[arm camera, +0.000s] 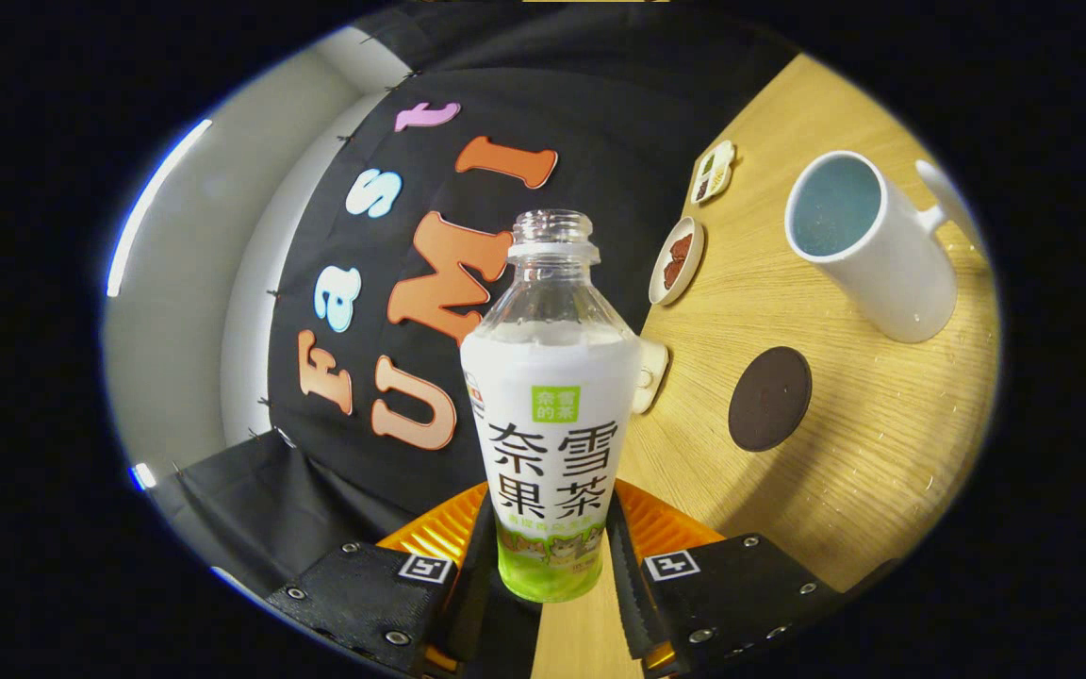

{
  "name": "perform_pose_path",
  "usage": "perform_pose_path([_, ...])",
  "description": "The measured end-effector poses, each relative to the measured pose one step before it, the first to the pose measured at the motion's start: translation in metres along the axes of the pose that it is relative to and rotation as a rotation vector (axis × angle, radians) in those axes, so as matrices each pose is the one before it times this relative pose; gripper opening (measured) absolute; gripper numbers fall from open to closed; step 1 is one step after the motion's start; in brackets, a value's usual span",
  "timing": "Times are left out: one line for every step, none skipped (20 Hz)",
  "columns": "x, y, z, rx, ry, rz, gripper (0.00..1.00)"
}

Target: Take the bottle from table, then pour the juice into the cup, finally place the bottle on the coaster

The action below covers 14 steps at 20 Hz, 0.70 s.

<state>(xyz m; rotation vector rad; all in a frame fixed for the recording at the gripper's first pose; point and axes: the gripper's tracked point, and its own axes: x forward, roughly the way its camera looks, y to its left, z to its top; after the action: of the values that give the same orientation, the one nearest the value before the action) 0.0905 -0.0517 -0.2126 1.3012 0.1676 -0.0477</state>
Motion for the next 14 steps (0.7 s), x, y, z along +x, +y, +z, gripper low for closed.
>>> perform_pose_path([-0.00017, -0.00007, 0.00367, 0.02721, -0.01001, -0.00063, 0.59])
perform_pose_path([0.00139, -0.00065, 0.00378, 0.02431, -0.01257, -0.00526, 0.59])
perform_pose_path([-0.00391, -0.00068, 0.00143, 0.02173, -0.01046, -0.00488, 0.59])
perform_pose_path([-0.00078, 0.00027, 0.00299, 0.02415, -0.00908, -0.00145, 0.59])
perform_pose_path([-0.00016, 0.00165, 0.00246, 0.0254, -0.00609, 0.00353, 0.59])
perform_pose_path([0.00102, 0.00144, 0.00277, 0.03023, -0.00696, 0.00408, 0.59])
perform_pose_path([0.00423, 0.00504, 0.00279, 0.02591, -0.00639, 0.00475, 0.59])
perform_pose_path([0.0049, 0.00357, 0.00124, 0.02571, -0.00825, 0.00232, 0.59])
perform_pose_path([0.00128, 0.00164, 0.00101, 0.0235, -0.00555, 0.001, 0.59])
perform_pose_path([0.00199, 0.00015, 0.00126, 0.0242, -0.00763, -0.0015, 0.59])
perform_pose_path([-0.00211, 0.00004, 0.00159, 0.02229, -0.00533, -0.00058, 0.59])
perform_pose_path([0.00037, -0.00049, 0.00117, 0.0218, -0.00604, 0.00005, 0.59])
perform_pose_path([-0.00078, 0.00172, 0.00136, 0.02079, -0.00635, 0.0005, 0.59])
perform_pose_path([-0.00031, 0.00027, 0.00159, 0.01803, -0.00686, 0.00099, 0.59])
